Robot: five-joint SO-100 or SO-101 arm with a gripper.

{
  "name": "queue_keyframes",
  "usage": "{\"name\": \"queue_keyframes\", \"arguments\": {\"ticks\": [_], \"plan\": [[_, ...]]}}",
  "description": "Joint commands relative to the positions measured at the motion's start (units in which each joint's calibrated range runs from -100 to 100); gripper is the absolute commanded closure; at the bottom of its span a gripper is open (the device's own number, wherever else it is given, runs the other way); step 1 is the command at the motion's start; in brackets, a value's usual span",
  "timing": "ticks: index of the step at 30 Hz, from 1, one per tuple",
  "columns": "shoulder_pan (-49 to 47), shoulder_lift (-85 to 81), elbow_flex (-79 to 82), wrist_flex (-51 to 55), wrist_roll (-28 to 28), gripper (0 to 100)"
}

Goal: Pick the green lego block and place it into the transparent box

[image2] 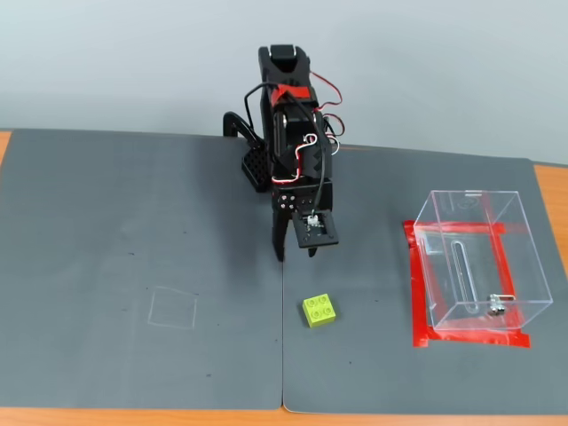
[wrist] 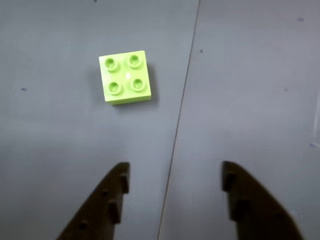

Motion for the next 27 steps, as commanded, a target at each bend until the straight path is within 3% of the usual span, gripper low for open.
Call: {"name": "queue_keyframes", "arguments": {"ticks": [1,10,18,27], "plan": [[0.4,6.5,-7.5,2.0,0.2,75],[0.3,20.5,-15.7,1.9,0.2,61],[-0.2,37.8,-29.9,1.9,4.1,60],[-2.1,49.0,-40.0,1.7,4.6,60]]}}
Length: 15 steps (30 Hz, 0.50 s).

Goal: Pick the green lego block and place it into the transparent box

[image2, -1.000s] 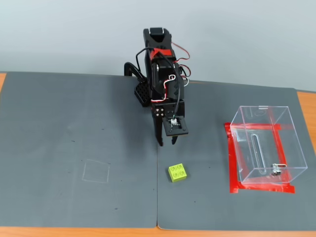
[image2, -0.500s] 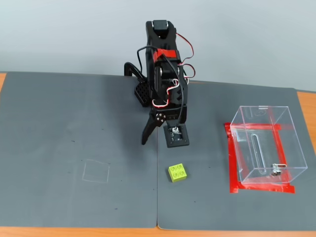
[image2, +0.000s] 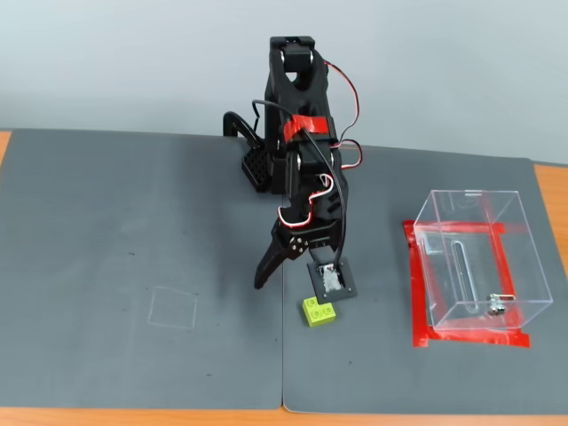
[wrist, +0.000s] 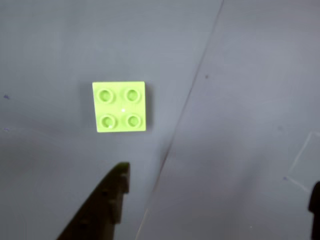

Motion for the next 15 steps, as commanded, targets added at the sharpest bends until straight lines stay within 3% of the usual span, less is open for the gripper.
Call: {"name": "queue_keyframes", "arguments": {"ticks": [1,15], "plan": [[-2.3,2.8,-5.4,0.1,0.2,60],[-7.4,10.0,-7.0,-0.6,-0.4,60]]}}
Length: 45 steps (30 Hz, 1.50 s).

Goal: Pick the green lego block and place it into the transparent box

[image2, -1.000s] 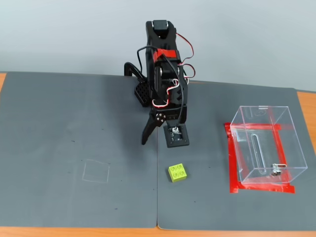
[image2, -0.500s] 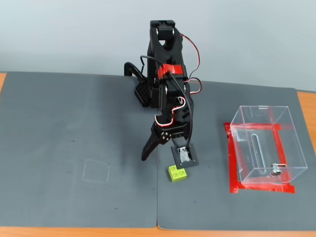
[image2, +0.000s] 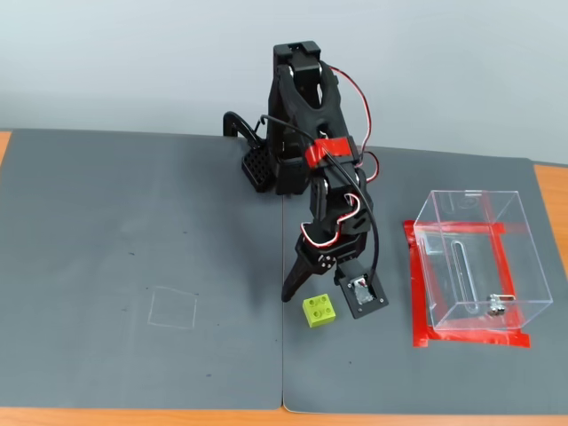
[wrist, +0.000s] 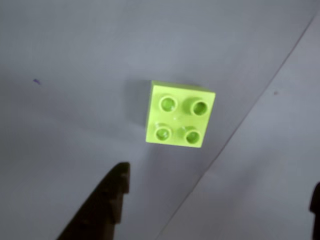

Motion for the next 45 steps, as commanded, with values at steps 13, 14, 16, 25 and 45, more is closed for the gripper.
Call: {"name": "queue_keyframes", "arguments": {"ticks": [13,14,16,25,45], "plan": [[0.2,7.2,-8.3,-0.6,-0.2,60],[0.2,7.8,-8.6,-0.6,-0.2,60],[0.1,9.0,-9.4,-0.6,-0.2,61],[-0.2,13.8,-12.3,-0.6,-0.1,61],[0.1,19.1,-12.4,-4.3,0.1,61]]}}
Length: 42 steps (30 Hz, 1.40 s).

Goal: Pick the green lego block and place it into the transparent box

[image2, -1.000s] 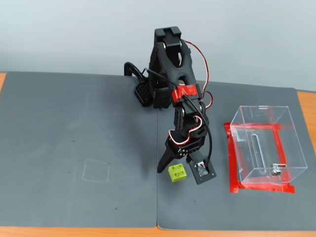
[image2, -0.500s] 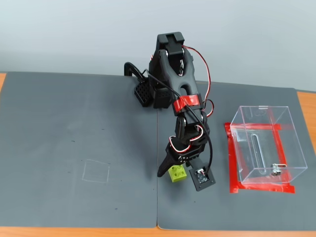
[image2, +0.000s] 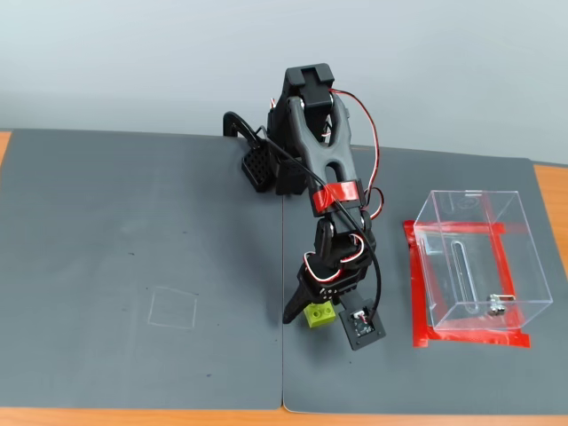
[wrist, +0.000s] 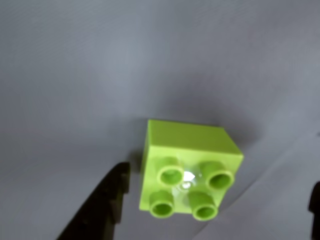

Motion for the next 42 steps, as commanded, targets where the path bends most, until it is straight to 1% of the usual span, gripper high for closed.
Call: {"name": "queue_keyframes", "arguments": {"ticks": [1,10,15,26,28,33,42], "plan": [[0.1,0.1,-2.4,-0.7,0.0,61],[0.2,2.2,-2.4,-1.1,0.3,61],[-0.1,3.3,-2.4,-3.9,1.5,61],[0.2,3.3,-2.0,-3.4,1.8,61],[0.2,3.3,-2.0,-3.4,1.7,64],[0.3,3.3,-2.0,-3.3,1.4,76],[0.2,2.4,-2.4,-3.2,1.2,86]]}}
